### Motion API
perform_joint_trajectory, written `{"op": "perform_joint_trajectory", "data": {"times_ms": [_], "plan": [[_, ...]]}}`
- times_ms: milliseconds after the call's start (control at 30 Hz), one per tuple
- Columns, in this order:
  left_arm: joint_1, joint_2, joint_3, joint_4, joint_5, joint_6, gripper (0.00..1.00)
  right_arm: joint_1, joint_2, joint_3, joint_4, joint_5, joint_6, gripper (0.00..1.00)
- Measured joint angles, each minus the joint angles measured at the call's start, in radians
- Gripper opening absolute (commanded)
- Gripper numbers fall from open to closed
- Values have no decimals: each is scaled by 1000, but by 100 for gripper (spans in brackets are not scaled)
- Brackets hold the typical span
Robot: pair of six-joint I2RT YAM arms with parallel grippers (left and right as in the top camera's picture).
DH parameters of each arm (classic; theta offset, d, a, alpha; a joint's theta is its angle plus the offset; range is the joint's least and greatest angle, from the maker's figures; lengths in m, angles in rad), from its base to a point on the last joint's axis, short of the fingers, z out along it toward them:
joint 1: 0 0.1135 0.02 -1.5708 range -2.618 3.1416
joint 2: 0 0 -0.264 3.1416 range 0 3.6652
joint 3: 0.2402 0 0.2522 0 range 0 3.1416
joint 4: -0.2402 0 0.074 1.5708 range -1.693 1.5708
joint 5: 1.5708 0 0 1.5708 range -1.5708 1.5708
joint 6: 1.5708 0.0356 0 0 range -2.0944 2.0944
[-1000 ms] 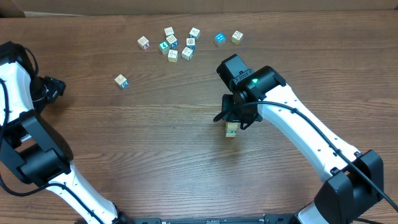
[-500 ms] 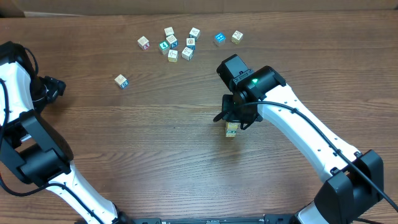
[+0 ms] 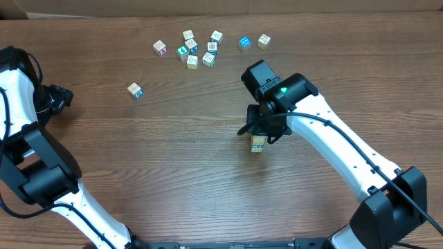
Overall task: Form a tower
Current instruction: 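Hold the I block on the stack and align it with the right gripper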
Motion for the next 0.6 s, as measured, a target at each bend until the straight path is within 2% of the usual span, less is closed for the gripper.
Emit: {"op": "perform_joint_trajectory", "data": {"times_ms": [600], "plan": [[0,0,0,0,0,0,99,0,0,-61,51,2,0,4]]}}
